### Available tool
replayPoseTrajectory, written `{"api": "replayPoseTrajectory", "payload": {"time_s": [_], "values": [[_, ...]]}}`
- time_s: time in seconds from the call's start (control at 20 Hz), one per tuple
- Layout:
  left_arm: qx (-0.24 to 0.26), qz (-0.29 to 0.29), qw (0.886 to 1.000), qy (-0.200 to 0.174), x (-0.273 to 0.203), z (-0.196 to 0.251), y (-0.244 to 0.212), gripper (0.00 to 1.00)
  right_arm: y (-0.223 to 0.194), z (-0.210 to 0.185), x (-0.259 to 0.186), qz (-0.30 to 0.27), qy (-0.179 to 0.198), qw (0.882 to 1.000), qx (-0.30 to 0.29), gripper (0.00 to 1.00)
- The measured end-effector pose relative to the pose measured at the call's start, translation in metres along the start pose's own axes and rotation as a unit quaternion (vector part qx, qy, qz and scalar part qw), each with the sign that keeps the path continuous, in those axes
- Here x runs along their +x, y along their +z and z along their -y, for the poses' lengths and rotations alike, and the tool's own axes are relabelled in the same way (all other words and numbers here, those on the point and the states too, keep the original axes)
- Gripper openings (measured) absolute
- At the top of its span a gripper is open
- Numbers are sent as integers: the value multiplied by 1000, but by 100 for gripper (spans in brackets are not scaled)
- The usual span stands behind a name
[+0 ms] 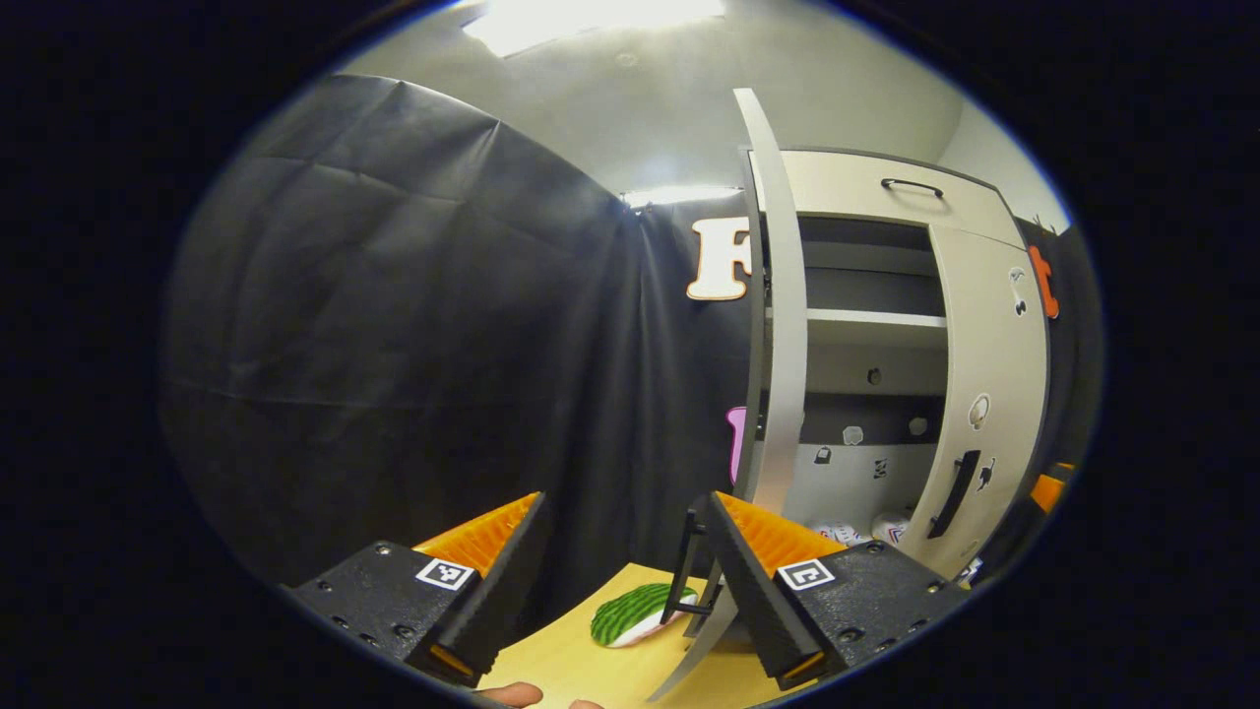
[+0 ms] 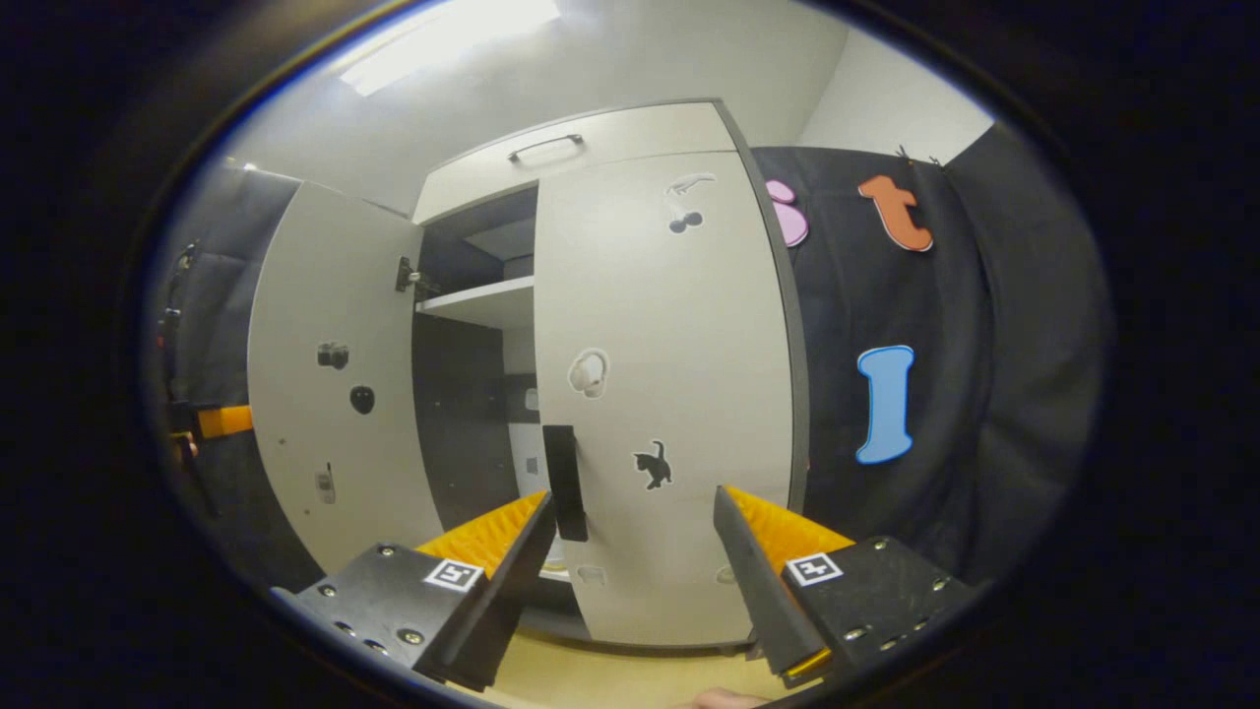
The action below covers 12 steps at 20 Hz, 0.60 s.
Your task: Grab one shoe with the right hand and put it into the shoe cabinet, grab the other shoe with the left hand and put it into the shoe cabinet; then close the right door with the right hand and the left door with the left hand.
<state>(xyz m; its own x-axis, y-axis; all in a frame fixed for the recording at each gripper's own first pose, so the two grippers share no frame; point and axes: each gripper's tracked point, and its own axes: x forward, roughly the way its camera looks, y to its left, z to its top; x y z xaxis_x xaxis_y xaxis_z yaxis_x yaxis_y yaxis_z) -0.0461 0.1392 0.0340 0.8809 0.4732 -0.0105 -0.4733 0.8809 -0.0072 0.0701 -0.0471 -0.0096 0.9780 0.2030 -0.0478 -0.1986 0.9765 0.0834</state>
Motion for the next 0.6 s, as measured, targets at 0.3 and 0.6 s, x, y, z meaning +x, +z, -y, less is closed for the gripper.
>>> {"api": "replayPoseTrajectory", "payload": {"time_s": [0.3,0.6], "values": [[-1,-2,1000,-15,3,2,0,95,-7,-5,6,-7,4,1000,1,96],[15,-3,999,-29,0,15,2,92,-9,-8,4,-7,7,1000,3,93]]}}
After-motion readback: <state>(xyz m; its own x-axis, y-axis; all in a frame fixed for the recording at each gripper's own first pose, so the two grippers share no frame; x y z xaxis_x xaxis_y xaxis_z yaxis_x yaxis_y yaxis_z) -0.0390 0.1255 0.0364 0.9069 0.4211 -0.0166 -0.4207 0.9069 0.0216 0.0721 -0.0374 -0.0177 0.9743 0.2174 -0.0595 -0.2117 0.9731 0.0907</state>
